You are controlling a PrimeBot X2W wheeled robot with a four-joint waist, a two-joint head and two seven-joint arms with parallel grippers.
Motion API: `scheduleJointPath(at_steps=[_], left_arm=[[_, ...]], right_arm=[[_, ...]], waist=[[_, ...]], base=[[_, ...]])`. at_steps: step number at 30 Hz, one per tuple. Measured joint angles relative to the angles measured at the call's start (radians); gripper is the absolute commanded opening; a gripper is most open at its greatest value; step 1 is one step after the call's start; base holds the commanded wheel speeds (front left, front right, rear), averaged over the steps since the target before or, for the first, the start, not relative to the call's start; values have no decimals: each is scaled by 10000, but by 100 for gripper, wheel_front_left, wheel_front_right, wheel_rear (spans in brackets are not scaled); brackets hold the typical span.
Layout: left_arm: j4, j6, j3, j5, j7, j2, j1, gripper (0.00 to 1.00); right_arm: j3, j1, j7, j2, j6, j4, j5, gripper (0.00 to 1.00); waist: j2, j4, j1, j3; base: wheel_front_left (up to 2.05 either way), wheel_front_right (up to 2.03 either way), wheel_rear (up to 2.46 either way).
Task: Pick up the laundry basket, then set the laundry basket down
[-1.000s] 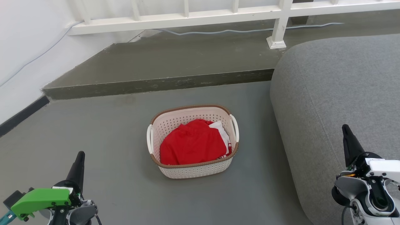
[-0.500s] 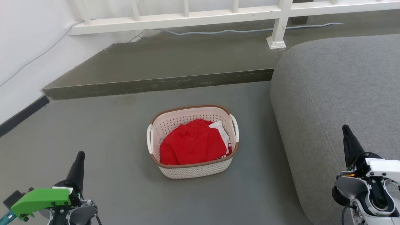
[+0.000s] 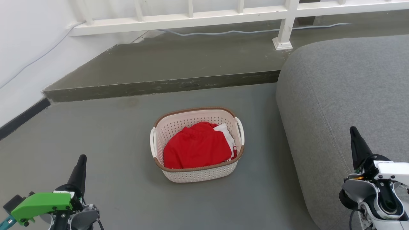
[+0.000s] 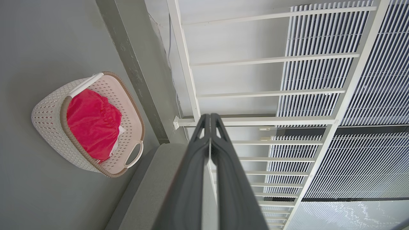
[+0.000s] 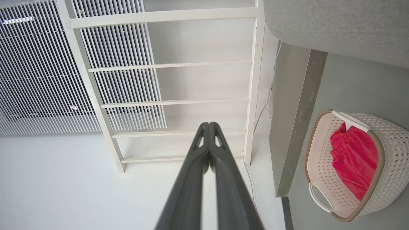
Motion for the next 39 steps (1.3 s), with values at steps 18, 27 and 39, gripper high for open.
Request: scheduleJointPath(at_steps=[18,27,39], left_arm=[[0,0,6,0,0,0,0,0],[0,0,6,0,0,0,0,0],[0,0,8,0,0,0,0,0]], right_arm=[[-19,-4,4,2,2,38,-2,0],[-31,-6,4,6,2,52,-2,0],[-52,-8,15,23,2,65,-4,0]], waist=[[0,-1,0,-1],[0,-1,0,-1],[0,-1,0,-2]], base=[[0,0,0],[0,0,0],[0,0,0]])
